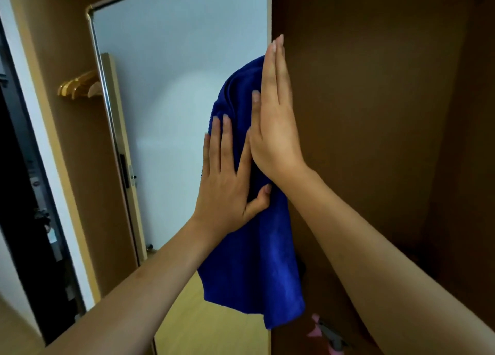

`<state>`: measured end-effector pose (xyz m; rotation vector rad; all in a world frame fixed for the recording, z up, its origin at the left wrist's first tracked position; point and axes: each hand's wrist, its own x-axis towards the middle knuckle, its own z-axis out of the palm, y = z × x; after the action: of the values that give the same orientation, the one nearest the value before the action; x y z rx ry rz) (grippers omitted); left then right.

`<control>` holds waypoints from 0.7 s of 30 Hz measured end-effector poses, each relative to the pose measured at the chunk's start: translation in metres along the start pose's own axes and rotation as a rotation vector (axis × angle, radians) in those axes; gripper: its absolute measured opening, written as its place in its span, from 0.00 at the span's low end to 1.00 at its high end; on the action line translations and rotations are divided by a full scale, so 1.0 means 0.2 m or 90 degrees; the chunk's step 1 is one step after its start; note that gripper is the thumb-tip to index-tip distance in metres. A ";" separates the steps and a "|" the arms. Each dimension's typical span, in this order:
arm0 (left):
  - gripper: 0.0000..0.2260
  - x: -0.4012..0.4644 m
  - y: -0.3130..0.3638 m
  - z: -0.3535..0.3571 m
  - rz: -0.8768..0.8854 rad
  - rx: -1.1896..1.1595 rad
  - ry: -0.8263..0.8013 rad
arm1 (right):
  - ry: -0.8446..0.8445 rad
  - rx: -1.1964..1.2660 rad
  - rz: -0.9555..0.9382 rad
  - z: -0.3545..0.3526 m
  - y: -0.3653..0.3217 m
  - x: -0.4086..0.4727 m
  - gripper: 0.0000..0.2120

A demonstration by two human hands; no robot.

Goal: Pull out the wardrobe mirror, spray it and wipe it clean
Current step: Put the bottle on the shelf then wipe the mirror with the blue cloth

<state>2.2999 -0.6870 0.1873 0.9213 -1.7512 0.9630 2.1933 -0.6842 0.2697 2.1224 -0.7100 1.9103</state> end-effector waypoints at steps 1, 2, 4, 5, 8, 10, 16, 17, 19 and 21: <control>0.35 -0.02 0.00 0.01 0.000 -0.001 -0.003 | -0.001 -0.003 0.006 0.00 0.00 -0.02 0.27; 0.35 -0.05 0.01 0.01 0.002 -0.001 -0.008 | -0.003 -0.004 0.011 0.01 0.00 -0.05 0.27; 0.36 -0.12 0.02 0.03 0.006 0.000 -0.021 | -0.011 -0.001 0.024 0.01 0.01 -0.13 0.27; 0.36 -0.16 0.02 0.04 0.008 0.000 -0.028 | -0.016 0.002 0.030 0.01 0.01 -0.18 0.27; 0.36 -0.26 0.03 0.07 0.013 0.003 -0.038 | -0.024 0.001 0.043 0.03 0.01 -0.28 0.27; 0.36 -0.31 0.04 0.08 0.014 0.002 -0.041 | -0.027 -0.002 0.045 0.03 0.02 -0.34 0.27; 0.36 -0.47 0.09 0.12 0.002 -0.002 -0.055 | -0.038 -0.005 0.057 0.05 0.04 -0.50 0.28; 0.37 -0.49 0.10 0.12 0.001 0.000 -0.059 | -0.040 -0.006 0.059 0.05 0.04 -0.53 0.28; 0.38 -0.51 0.10 0.13 0.001 0.006 -0.067 | -0.043 -0.007 0.062 0.05 0.04 -0.55 0.28; 0.39 -0.49 0.09 0.12 0.010 0.004 -0.072 | -0.042 -0.010 0.057 0.05 0.04 -0.53 0.28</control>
<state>2.3059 -0.6829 0.0844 0.9846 -1.8525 0.9433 2.1930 -0.6726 0.1626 2.1883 -0.8434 1.8800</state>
